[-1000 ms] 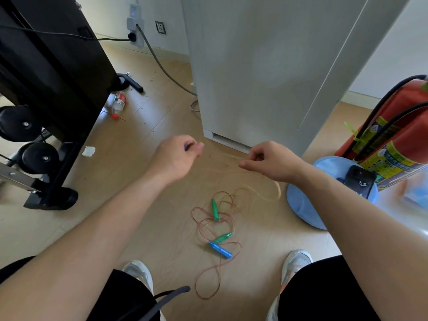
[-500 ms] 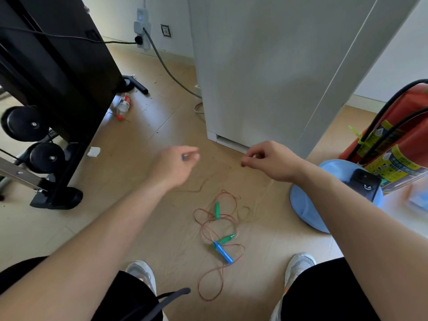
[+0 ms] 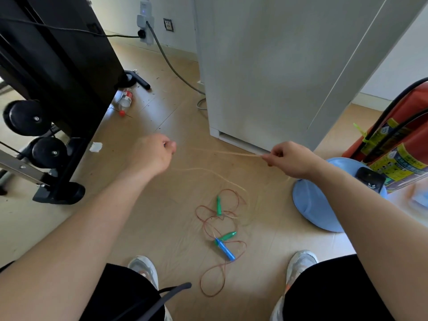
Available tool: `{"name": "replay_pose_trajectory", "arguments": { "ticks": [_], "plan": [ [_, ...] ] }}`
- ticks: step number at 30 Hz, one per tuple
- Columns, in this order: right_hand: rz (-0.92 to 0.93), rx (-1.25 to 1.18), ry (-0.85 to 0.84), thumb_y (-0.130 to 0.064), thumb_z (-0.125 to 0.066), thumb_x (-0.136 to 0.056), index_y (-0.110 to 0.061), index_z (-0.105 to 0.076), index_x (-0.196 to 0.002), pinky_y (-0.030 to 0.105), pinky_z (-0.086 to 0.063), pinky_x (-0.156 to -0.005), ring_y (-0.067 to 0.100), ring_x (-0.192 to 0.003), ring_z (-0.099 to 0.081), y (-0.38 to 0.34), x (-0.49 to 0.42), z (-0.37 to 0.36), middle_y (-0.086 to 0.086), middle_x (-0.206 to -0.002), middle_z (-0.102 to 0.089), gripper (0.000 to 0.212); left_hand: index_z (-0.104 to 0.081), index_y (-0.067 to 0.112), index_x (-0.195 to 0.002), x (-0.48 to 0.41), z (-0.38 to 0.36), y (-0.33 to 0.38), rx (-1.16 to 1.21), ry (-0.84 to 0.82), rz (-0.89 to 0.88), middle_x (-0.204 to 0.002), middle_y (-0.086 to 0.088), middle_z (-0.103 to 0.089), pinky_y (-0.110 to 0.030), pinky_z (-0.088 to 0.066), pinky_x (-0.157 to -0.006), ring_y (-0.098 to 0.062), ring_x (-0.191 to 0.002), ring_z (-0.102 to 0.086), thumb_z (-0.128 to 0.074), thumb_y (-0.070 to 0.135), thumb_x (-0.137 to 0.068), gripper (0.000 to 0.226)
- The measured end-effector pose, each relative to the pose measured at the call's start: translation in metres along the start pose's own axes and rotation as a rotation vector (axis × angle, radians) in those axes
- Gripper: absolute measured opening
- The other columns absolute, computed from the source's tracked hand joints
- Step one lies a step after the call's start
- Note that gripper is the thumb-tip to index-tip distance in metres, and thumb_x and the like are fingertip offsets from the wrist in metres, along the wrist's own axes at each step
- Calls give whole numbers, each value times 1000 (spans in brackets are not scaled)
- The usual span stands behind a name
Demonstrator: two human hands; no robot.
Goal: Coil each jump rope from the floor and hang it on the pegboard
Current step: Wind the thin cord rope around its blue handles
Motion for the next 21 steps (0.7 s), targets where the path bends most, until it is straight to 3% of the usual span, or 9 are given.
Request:
{"name": "replay_pose_trajectory", "arguments": {
  "ticks": [2, 5, 8, 10, 12, 14, 17, 19, 21],
  "plan": [
    [42, -57, 8, -36, -53, -99, -19, -68, -80, 28, -41, -57, 11, -55, -52, -2, 3, 0, -5, -66, -56, 30, -75, 21, -99, 3, -6, -4, -72, -65, -15, -102, -8, -73, -33, -50, -81, -32, -101, -63, -55, 36, -99, 25],
    [186, -149, 2, -32, -59, -96, -26, -69, -75, 14, -34, -51, 3, -50, -45, -31, 8, -5, -14, -56, -54, 24, -71, 29, -117, 18, -28, 20, 218, -170, -189, -114, 9, -72, -27, -49, -90, -16, -105, -66, -60, 38, -97, 25],
    [310, -199, 5, -37, -64, -93, -25, -70, -74, 23, -37, -55, 6, -53, -44, -59, 11, -13, -9, -60, -56, 23, -71, 28, -113, 40, -37, 53, 531, -361, -311, -92, 16, -70, -19, -44, -52, -3, -51, -53, -57, 36, -100, 21],
    [333, -217, 50, -40, -67, -91, -25, -69, -72, 19, -37, -53, 4, -53, -46, -64, 10, -12, -9, -60, -57, 25, -72, 23, -95, 44, -36, 61, 566, -419, -335, -74, 14, -68, -22, -37, -48, -5, -45, -44, -56, 32, -100, 19],
    [300, -233, 82, -44, -69, -89, -21, -68, -71, 15, -36, -49, 3, -50, -46, -60, 7, -9, -10, -57, -56, 29, -67, 25, -75, 37, -31, 58, 473, -303, -343, -58, 13, -57, -27, -35, -55, -5, -52, -45, -58, 37, -99, 28],
    [233, -197, 90, -47, -66, -90, -16, -67, -73, 19, -37, -51, 6, -52, -45, -44, 2, -7, -7, -58, -53, 36, -66, 24, -70, 21, -20, 46, 418, -123, -215, -65, 8, -59, -29, -36, -61, -15, -65, -51, -58, 42, -96, 32],
    [108, -51, 21, -44, -56, -97, -16, -69, -75, 28, -41, -58, 15, -58, -53, -13, 0, -7, -3, -63, -56, 38, -71, 15, -84, 4, 1, 13, 207, 68, 18, -83, -6, -68, -31, -45, -69, -29, -83, -60, -54, 37, -98, 31],
    [74, -36, -29, -38, -52, -100, -19, -69, -76, 27, -42, -60, 15, -58, -54, -5, 3, -8, -2, -67, -58, 35, -74, 20, -93, 0, 7, -5, 44, 60, 70, -99, -6, -73, -35, -50, -78, -33, -97, -64, -55, 38, -97, 27],
    [119, -52, -36, -35, -54, -100, -24, -69, -76, 25, -38, -56, 12, -57, -50, -15, 5, -9, -7, -65, -55, 30, -75, 28, -108, 4, 2, -2, 84, 3, 33, -117, 4, -71, -28, -46, -86, -25, -110, -63, -59, 38, -96, 22]
  ]
}}
Point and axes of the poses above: each hand's wrist, its own x-axis away from the middle knuckle, its own z-axis out of the back of the hand, y = z × x, the point moved 2 cm from there along -x, towards the middle knuckle
